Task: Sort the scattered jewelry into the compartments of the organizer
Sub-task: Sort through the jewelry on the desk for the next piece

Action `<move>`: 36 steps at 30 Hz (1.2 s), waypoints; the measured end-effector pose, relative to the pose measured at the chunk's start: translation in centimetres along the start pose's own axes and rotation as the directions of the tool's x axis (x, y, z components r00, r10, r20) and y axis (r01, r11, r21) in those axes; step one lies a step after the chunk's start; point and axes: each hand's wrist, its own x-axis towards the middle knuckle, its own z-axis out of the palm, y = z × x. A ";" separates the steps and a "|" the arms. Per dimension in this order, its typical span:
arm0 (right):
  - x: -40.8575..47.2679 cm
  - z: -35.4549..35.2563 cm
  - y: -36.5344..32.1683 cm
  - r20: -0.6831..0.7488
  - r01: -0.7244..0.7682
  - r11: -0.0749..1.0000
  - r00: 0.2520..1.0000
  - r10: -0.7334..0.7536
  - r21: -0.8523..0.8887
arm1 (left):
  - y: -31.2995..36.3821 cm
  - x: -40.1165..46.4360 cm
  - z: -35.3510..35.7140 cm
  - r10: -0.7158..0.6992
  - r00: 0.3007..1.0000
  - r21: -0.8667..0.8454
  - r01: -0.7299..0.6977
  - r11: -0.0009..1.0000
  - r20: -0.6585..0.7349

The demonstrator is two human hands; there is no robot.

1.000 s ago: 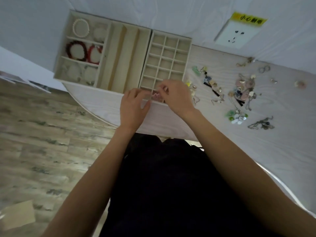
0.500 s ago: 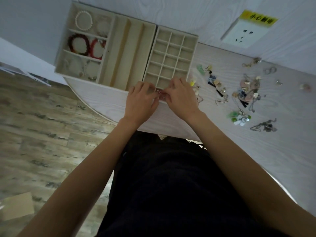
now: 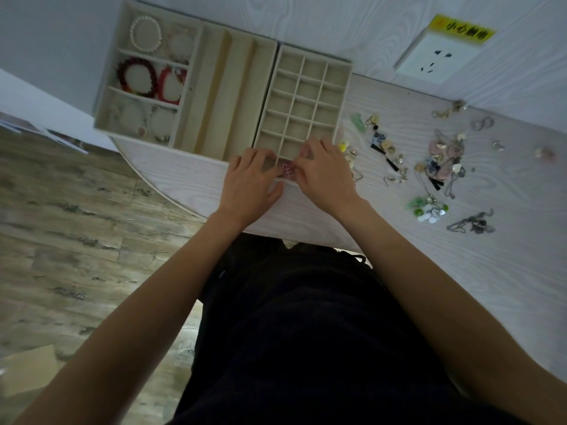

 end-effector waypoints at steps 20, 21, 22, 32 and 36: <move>-0.2 -0.2 -0.8 0.019 -0.065 0.993 0.998 0.064 0.101 | -0.4 0.1 0.3 0.022 0.998 -0.040 -0.025 0.999 -0.061; -0.1 -0.2 -0.9 0.025 -0.061 0.995 0.998 0.059 0.082 | -0.4 0.1 0.3 0.024 0.998 -0.043 -0.027 0.999 -0.063; 0.0 -0.2 -1.0 0.031 -0.062 0.996 0.998 0.060 0.065 | -0.5 0.1 0.3 0.027 0.998 -0.046 -0.030 0.999 -0.064; -0.7 -0.5 -0.9 -0.060 -0.133 0.986 0.988 0.139 0.099 | -1.2 0.2 0.3 0.078 0.995 -0.048 -0.081 0.996 -0.063; -1.0 -0.4 -1.1 -0.058 -0.110 0.993 0.992 0.112 0.036 | -1.3 0.2 0.5 0.085 0.994 -0.040 -0.088 0.995 -0.068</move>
